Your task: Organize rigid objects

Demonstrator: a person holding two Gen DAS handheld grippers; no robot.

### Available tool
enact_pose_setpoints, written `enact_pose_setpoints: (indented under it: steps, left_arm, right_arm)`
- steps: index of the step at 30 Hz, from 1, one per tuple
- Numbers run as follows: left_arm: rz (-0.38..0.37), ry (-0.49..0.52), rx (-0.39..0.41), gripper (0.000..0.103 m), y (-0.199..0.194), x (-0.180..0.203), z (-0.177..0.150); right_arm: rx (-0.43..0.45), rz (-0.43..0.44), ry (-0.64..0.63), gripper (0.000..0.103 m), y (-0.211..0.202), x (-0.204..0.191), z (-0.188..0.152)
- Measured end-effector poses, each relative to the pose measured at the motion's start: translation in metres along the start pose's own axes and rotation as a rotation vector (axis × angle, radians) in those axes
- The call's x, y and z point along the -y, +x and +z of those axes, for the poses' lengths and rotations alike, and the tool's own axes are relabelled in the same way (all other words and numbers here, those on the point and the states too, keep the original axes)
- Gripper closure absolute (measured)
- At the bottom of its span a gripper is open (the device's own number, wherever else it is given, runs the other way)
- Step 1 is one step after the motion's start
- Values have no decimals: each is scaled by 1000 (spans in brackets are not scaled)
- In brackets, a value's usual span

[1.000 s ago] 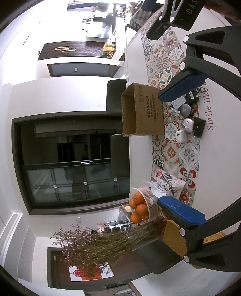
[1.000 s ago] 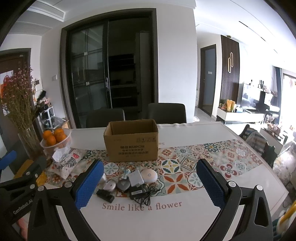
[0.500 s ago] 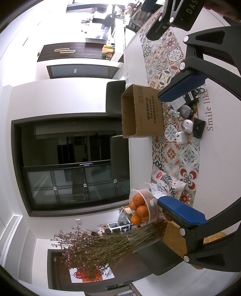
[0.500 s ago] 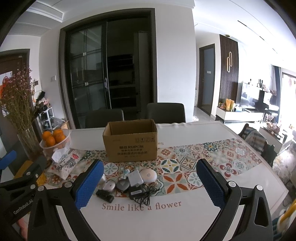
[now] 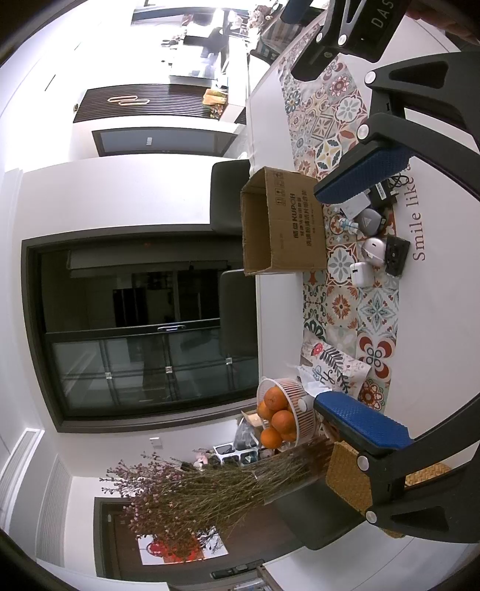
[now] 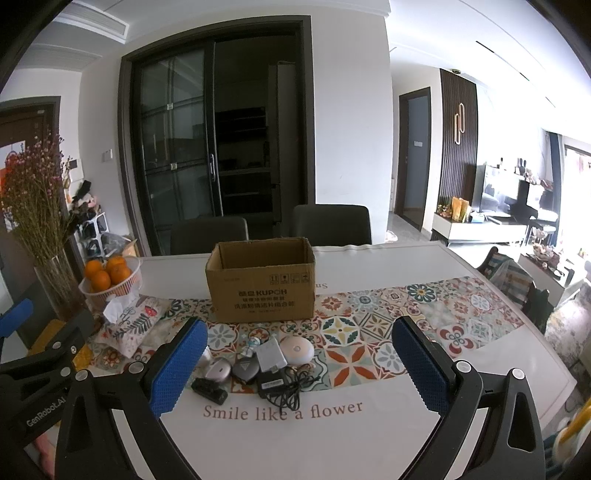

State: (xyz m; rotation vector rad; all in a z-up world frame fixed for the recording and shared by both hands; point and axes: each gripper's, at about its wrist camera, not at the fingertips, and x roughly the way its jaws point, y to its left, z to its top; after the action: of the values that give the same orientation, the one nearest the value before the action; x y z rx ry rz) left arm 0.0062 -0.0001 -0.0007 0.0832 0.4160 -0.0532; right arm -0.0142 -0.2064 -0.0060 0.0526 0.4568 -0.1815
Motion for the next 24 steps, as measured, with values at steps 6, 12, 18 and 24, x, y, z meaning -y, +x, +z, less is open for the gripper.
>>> enact_pose_setpoints:
  steps: [6, 12, 18, 24]
  left_arm:
    - [-1, 1, -4, 0, 2, 0, 0]
    - [-1, 1, -6, 0, 3, 1, 0]
    - [-1, 2, -9, 0, 5, 2, 0]
    - [-3, 3, -26, 0, 13, 2, -2]
  right_arm:
    - [-1, 0, 0, 2, 0, 0, 0]
    - [-6, 3, -1, 2, 1, 1, 0]
    - [-6, 2, -1, 2, 1, 0, -1]
    - [-12, 6, -3, 2, 2, -1, -2]
